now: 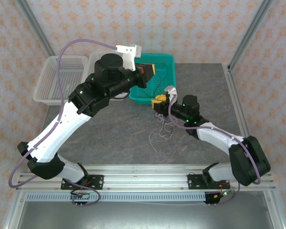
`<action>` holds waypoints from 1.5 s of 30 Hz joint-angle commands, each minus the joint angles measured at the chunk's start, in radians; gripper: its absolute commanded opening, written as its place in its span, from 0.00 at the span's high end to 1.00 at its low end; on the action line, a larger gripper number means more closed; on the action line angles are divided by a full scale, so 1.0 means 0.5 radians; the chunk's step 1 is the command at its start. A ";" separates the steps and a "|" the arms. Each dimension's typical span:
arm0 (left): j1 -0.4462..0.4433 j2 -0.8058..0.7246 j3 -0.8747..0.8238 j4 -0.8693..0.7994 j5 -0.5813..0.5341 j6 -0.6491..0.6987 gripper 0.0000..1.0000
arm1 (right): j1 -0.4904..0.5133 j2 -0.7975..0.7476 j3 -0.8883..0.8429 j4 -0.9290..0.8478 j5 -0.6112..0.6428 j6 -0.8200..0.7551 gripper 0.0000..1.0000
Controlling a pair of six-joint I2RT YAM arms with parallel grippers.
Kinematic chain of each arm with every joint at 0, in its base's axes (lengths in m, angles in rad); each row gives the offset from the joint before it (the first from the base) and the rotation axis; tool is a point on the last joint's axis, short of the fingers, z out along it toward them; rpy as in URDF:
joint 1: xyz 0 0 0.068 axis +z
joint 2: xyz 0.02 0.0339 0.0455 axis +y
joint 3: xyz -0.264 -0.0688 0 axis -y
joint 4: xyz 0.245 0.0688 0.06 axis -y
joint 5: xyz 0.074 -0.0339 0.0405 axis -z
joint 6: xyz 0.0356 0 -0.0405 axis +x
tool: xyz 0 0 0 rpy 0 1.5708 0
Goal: Untangle the cables
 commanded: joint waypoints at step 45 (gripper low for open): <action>0.081 -0.081 -0.664 -0.207 0.515 1.881 0.23 | 0.097 -0.587 0.416 -1.088 -0.372 -0.613 1.00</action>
